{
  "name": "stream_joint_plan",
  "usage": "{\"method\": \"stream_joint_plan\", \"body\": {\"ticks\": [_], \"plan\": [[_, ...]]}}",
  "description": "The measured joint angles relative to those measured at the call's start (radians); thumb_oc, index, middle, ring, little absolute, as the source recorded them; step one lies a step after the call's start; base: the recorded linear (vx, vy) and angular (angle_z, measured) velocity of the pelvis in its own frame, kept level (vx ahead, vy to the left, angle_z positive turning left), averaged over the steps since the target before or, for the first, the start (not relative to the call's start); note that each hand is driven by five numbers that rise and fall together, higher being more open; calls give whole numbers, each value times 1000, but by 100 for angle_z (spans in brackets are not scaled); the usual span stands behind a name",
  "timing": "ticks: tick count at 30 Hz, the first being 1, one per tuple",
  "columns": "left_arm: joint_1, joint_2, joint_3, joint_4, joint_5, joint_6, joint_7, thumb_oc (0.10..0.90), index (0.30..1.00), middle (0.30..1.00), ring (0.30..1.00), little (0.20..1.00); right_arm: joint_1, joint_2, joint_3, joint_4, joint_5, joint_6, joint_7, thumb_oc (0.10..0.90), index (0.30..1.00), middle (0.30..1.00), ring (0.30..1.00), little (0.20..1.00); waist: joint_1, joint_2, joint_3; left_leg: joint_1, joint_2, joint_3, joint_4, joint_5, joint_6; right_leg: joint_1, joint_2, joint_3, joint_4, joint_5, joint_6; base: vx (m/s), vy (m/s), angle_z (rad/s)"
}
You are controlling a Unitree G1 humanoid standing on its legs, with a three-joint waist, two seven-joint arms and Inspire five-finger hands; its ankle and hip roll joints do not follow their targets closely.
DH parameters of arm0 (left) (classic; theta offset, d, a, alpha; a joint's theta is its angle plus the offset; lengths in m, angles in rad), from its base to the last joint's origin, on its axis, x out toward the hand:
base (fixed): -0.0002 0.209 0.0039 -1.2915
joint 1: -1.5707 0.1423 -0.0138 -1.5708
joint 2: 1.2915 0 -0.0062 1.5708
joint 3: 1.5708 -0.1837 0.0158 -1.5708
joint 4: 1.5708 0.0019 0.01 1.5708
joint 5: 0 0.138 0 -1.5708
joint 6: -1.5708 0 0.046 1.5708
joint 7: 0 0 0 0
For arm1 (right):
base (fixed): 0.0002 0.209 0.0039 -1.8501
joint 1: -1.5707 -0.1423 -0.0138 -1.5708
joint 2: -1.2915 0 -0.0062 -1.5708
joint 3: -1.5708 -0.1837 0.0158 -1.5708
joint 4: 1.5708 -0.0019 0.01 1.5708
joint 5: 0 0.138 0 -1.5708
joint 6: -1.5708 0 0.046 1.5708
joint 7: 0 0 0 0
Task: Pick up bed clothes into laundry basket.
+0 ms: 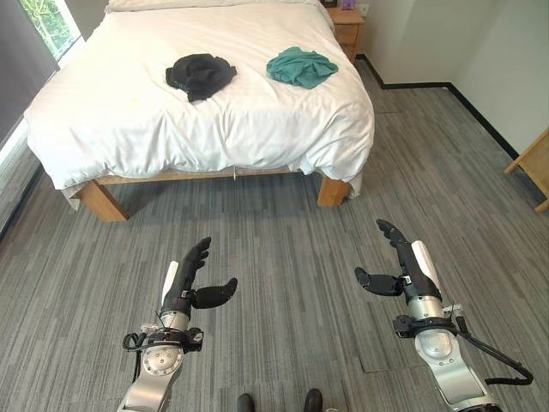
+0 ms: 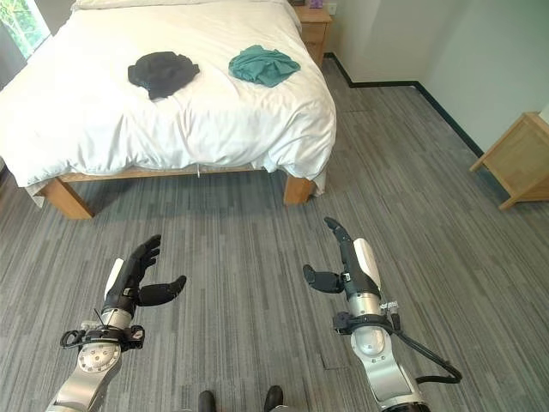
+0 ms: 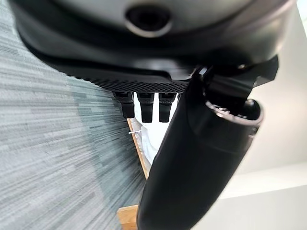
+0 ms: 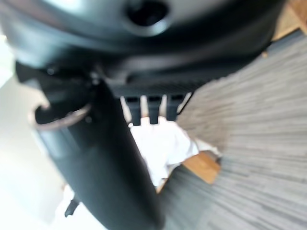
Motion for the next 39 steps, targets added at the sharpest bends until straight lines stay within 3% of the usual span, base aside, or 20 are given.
{"method": "stream_joint_plan", "body": {"ticks": [5,8,10,14,15,18,19,20,22,23,24,26,28,29,32,33,35,36,37,39], "plan": [[-11,2,8,11,17,4,4,800,900,900,900,900,42,3,-14,1,-6,9,4,800,900,900,900,900,-34,-1,36,-7,5,-2,4,-6,39,-109,-26,32,220,-49,72,42,83,0],[-23,9,8,34,18,5,4,800,900,900,900,900,46,2,-16,-2,-11,10,14,800,900,900,900,900,-50,13,76,7,10,-6,4,-12,61,-267,-73,59,513,-100,118,130,35,-1],[-25,13,19,40,18,25,4,800,900,900,900,900,52,1,-12,-5,-11,10,28,800,900,900,900,900,-52,5,79,3,-6,-4,3,-20,65,-331,-112,61,453,-115,124,226,-43,-2],[-48,14,41,59,20,24,9,800,900,900,900,900,45,1,2,-7,-11,11,41,800,900,900,900,900,-59,-14,91,-13,0,-58,7,-45,63,-350,-92,79,123,-70,115,393,-141,39],[-60,18,47,87,21,26,9,800,900,900,900,900,34,2,4,-7,-11,10,41,800,900,900,900,900,-73,-22,93,-9,4,-87,4,-57,51,-360,-108,59,26,-26,121,485,-178,56],[-51,17,41,94,26,30,9,800,900,900,900,900,43,2,1,-8,-11,10,41,800,900,900,900,900,-90,-27,91,28,26,-138,-1,-90,4,-332,-119,62,22,-26,126,338,-130,58],[-49,10,39,94,27,32,9,800,900,900,900,900,49,-2,0,-4,-11,11,42,800,900,900,900,900,-95,-22,94,50,41,-152,0,-101,-14,-309,-108,61,20,26,110,259,-96,57],[-17,-22,37,86,28,33,8,800,900,900,900,900,55,-7,-3,10,-11,14,44,800,900,900,900,900,-103,35,93,85,101,-150,5,-108,-34,-287,-52,51,57,55,94,357,-140,34],[13,-63,16,77,37,34,6,800,900,900,900,900,64,-17,-17,7,-11,16,47,800,900,900,900,900,-107,78,87,110,143,-128,46,-93,-57,-269,-16,49,109,57,64,213,-210,11],[26,-63,-7,75,37,34,-1,800,900,900,900,900,59,-33,-18,10,-11,17,52,800,900,900,900,900,-106,80,87,90,148,-116,146,-59,-98,-231,-7,44,106,34,22,196,-334,2],[19,-63,-9,74,35,34,-5,800,900,900,900,900,57,-28,-35,7,-10,16,53,800,900,900,900,900,-104,59,92,6,144,-115,329,-69,-126,-218,-19,49,102,22,-12,191,-313,0],[7,-74,-7,71,16,27,-1,800,900,900,900,900,45,-51,-68,-8,-1,16,59,800,900,900,900,900,-76,37,107,-178,135,-144,702,33,-247,-169,-30,76,79,18,-84,221,-162,-26],[6,-80,-7,73,15,26,0,800,900,900,900,900,31,-49,-87,-7,3,19,56,800,900,900,900,900,-67,28,114,-234,110,-158,810,-6,-253,-132,-27,85,60,23,-91,264,-62,-33],[2,-81,-1,70,15,24,0,800,900,900,900,900,12,-49,-88,-10,5,19,40,800,900,900,900,900,-70,24,115,-285,62,-136,781,-41,-227,-92,-26,94,35,5,-98,233,-9,-26],[-6,-85,2,69,14,22,0,800,900,900,900,900,-12,-40,-78,-8,6,21,39,800,900,900,900,900,-50,23,122,-328,38,-58,597,-77,-159,-44,-3,115,5,-6,-88,427,106,-36],[7,-88,5,71,15,19,-4,800,900,900,900,900,-5,-31,-69,-4,6,22,37,800,900,900,900,900,-45,19,121,-321,37,-16,416,-98,-118,0,6,140,-11,-59,-53,416,135,-32],[21,-89,4,75,14,21,-4,800,900,900,900,900,-11,-36,-46,6,5,24,38,800,900,900,900,900,-27,37,120,-319,65,2,138,-5,-100,41,37,156,-9,-67,-52,431,108,-50],[26,-90,4,79,14,22,-4,800,900,900,900,900,-8,-35,-41,9,5,24,38,800,900,900,900,900,-20,43,117,-323,82,6,72,30,-104,60,42,164,-9,-89,-29,300,56,-54],[26,-91,2,81,14,23,-4,800,900,900,900,900,5,-37,-43,9,4,27,38,800,900,900,900,900,-16,47,118,-338,105,16,8,69,-108,103,42,164,-9,-108,-37,538,162,-31],[14,-87,-17,91,15,24,-3,800,900,900,900,900,53,-45,-69,-2,4,26,36,800,900,900,900,900,-16,47,114,-363,147,47,37,79,-106,199,14,170,-9,-187,-2,599,210,-15]]}}
